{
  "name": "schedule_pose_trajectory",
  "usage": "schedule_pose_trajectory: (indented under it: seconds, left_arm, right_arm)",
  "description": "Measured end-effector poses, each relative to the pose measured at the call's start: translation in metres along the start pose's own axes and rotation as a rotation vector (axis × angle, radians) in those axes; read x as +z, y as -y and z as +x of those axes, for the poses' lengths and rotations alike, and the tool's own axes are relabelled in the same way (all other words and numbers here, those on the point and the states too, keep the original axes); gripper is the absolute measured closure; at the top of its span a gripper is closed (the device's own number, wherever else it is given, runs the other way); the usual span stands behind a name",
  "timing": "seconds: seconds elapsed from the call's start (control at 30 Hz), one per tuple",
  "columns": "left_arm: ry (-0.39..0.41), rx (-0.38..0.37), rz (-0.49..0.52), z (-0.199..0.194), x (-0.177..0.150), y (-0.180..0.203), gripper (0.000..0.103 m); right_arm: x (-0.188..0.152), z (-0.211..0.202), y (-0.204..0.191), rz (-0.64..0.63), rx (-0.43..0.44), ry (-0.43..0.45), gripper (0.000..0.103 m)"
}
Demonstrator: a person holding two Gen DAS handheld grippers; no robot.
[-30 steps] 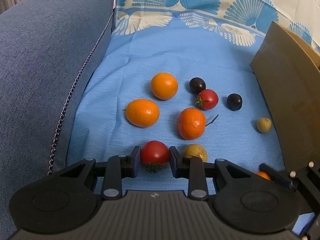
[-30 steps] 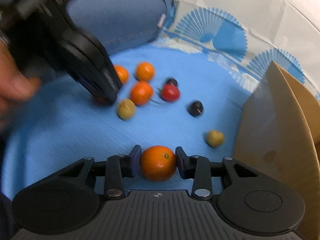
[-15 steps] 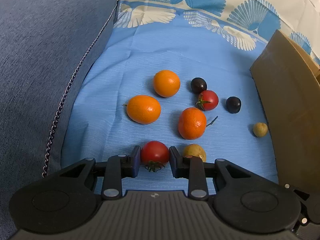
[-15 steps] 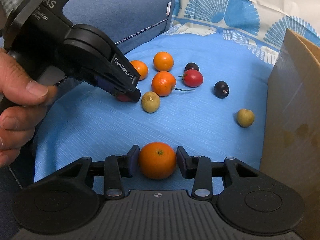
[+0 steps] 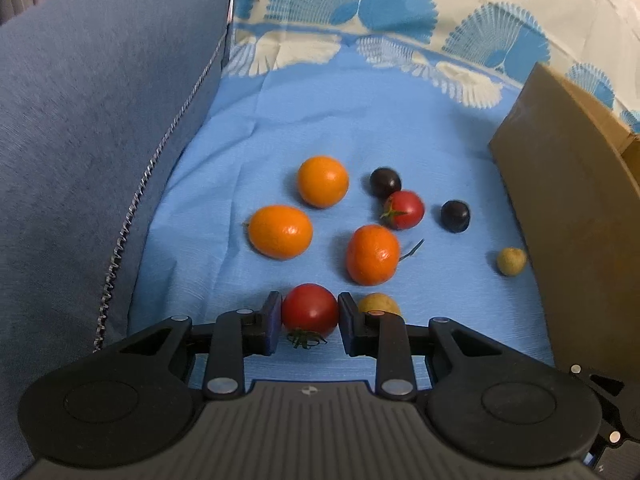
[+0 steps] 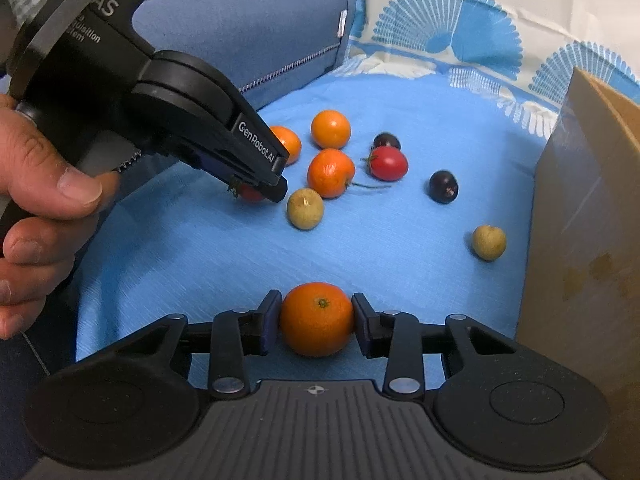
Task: Organize fruits
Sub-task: 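Carry the mandarin and red tomato in both tools over the box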
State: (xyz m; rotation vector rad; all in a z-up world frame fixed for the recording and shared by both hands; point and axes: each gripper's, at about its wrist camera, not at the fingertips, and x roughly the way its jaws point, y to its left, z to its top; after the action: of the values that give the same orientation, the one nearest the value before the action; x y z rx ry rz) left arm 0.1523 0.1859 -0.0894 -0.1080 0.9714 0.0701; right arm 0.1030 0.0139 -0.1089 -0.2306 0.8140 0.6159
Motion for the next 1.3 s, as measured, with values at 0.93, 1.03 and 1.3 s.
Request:
schedule_pose_trajectory:
  seconds: [0.93, 1.03, 1.3]
  left_arm:
    - [0.363, -0.126, 0.167, -0.13, 0.015, 0.096, 0.07]
    - [0.404, -0.152, 0.227, -0.132, 0.006, 0.124, 0.07]
    - [0.443, -0.322, 0.156, -0.116, -0.018, 0.167, 0.07]
  right_arm:
    - [0.017, -0.208, 0.121, 0.136, -0.173, 0.477, 0.064]
    - [0.01, -0.213, 0.159, 0.198, -0.225, 0.475, 0.064]
    - [-0.006, -0.215, 0.214, 0.363, -0.276, 0.493, 0.064]
